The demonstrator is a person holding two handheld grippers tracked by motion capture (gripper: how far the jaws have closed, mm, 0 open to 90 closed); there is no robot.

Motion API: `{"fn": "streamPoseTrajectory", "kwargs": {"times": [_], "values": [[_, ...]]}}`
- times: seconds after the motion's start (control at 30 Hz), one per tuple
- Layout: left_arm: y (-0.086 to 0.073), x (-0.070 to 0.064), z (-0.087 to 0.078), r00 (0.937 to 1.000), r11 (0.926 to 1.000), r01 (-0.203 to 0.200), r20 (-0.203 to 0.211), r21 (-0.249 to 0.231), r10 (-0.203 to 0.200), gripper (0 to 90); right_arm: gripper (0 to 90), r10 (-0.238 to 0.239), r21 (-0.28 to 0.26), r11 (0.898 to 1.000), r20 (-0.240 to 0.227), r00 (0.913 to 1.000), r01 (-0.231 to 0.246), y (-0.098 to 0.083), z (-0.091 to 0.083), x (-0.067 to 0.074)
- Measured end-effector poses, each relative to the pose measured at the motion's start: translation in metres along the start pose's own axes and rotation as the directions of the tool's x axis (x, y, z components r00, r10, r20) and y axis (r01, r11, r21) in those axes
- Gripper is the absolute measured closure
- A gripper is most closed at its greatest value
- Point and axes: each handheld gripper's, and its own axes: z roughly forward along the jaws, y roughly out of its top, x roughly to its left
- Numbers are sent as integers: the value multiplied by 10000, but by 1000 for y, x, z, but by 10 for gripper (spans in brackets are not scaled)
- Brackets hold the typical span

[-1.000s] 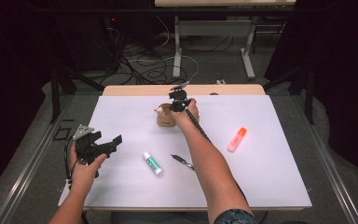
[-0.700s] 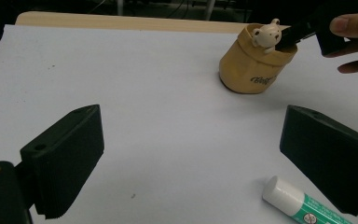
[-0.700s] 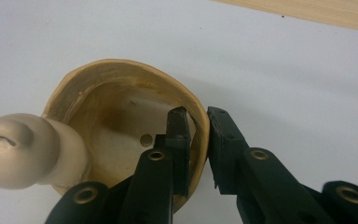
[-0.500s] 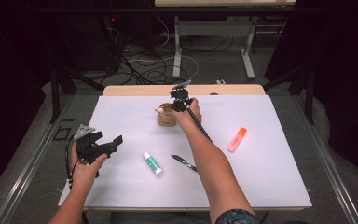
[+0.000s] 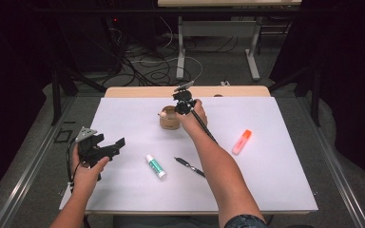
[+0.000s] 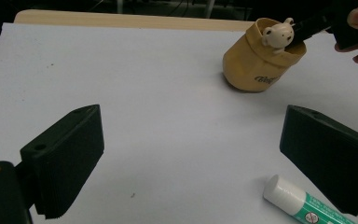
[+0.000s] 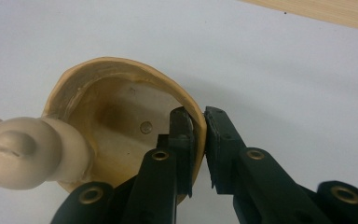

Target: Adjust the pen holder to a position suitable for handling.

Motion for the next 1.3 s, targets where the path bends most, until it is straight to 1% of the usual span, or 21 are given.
{"fn": "streamPoseTrajectory", "kwargs": {"times": [0.17, 0.2, 0.23, 0.27, 0.3, 0.33, 0.4, 0.47, 0.53, 0.6, 0.63, 0.73, 0.8, 0.97, 1.03, 1.1, 1.13, 1.2, 1.23, 1.27, 1.3], "values": [[0, 1, 0, 10000, 10000, 4, -10, 7, -4, 63, 820, 29, 133, 9999, -102, 9999, -28, 1, -11, -3], [0, 1, 0, 10000, 10000, -4, -16, 3, 4, 63, 820, 206, -108, 9997, -254, 9995, -208, -1, -12, -4], [0, 0, 0, 10000, 10000, -8, -20, -18, 8, 63, 820, 145, 420, 9990, -125, 9998, -139, 0, -17, -5], [0, 0, 0, 10000, 10000, -10, -28, -23, 10, 63, 820, 218, 177, 9996, -231, 9995, -214, -1, -17, -7], [0, 0, 0, 10000, 10000, -17, -41, 0, 17, 63, 820, 223, 361, 9991, -291, 9993, -212, -2, -20, -8], [0, -1, 0, 10000, 10000, -32, -50, -8, 32, 63, 820, 180, 670, 9976, -61, 9998, -176, -2, -24, -9], [0, -1, 0, 10000, 10000, -60, -37, -10, 60, 63, 820, 326, 477, 9984, -179, 9993, -317, -5, -27, -11], [0, -1, 0, 10000, 10000, -83, -38, 2, 83, 63, 821, 193, 414, 9990, -228, 9996, -184, -9, -31, -15], [0, -1, 1, 9999, 9999, -106, -53, 57, 107, 63, 821, 138, 764, 9970, -140, 9998, -127, -12, -36, -17], [0, -1, 1, 9999, 9999, -113, -69, 70, 113, 63, 821, 141, 608, 9981, -257, 9996, -125, -17, -39, -20], [0, -1, 1, 9999, 9999, -119, -81, 68, 120, 63, 821, 119, 1026, 9947, -142, 9998, -104, -20, -44, -22], [0, -1, 0, 9999, 9998, -150, -56, 142, 151, 63, 821, 38, 1237, 9923, -26, 10000, -34, -25, -52, -26], [0, -2, 2, 9998, 9999, -149, -88, 71, 149, 63, 821, 75, 1129, 9936, -127, 9999, -60, -28, -53, -27], [0, -3, 2, 9997, 9995, -225, -85, 221, 227, 63, 821, -35, 1414, 9899, -89, 10000, 47, -38, -63, -34], [0, -3, 1, 9997, 9996, -219, -121, 203, 222, 63, 822, 27, 1736, 9848, 119, 9999, -47, -41, -66, -34], [0, -3, 1, 9997, 9996, -200, -134, 214, 203, 63, 822, -131, 1720, 9850, 10, 9999, 127, -46, -67, -38], [0, -2, 1, 9997, 9996, -198, -130, 223, 201, 63, 822, -191, 2059, 9785, 162, 9997, 153, -46, -70, -38], [-1, -3, 2, 9996, 9995, -223, -146, 219, 226, 63, 822, -82, 1769, 9842, 40, 10000, 74, -50, -70, -40], [-1, -3, 2, 9997, 9996, -191, -149, 191, 194, 63, 822, -16, 1854, 9827, -90, 10000, 32, -52, -71, -41], [-1, -3, 2, 9997, 9996, -205, -152, 197, 208, 63, 822, -100, 2352, 9719, 102, 9999, 73, -51, -75, -42], [-1, -3, 2, 9997, 9996, -211, -149, 196, 214, 63, 822, -111, 2409, 9705, 138, 9998, 75, -53, -75, -43]]}}
